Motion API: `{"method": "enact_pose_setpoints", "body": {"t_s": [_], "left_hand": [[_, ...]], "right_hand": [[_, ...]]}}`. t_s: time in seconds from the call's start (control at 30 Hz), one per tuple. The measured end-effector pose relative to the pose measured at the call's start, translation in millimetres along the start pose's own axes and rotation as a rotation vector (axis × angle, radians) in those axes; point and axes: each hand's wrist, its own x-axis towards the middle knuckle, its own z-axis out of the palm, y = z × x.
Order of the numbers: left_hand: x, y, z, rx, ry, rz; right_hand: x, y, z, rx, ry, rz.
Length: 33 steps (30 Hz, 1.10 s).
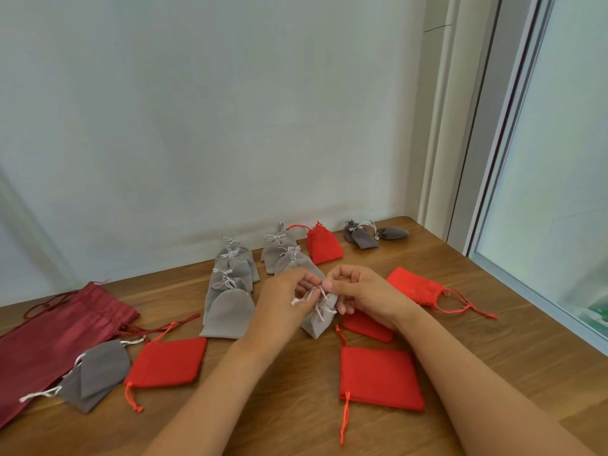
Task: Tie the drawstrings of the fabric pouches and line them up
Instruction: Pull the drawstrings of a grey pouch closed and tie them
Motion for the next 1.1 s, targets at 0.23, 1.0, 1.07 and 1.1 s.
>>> {"method": "enact_pose_setpoints", "body": {"t_s": [0.23, 1.0, 1.07, 1.1], "left_hand": [[-1.0, -7.8, -3.8, -0.059, 0.078, 0.052], [6.1, -5.3, -10.5, 0.141, 0.090, 0.022], [3.9, 1.0, -2.2, 0.125, 0.041, 0.021], [2.1, 3.7, 1.7, 0.113, 0.028, 0.029]], "right_hand": [[-0.6, -2.5, -0.1, -0.012, 0.006, -0.037], [-0.5, -13.3, -18.2, -0.823, 0.514, -0.259], [0.9, -11.8, -19.1, -0.871, 0.551, -0.238], [1.0, -10.8, -19.8, -0.872, 0.569, -0.230]]}}
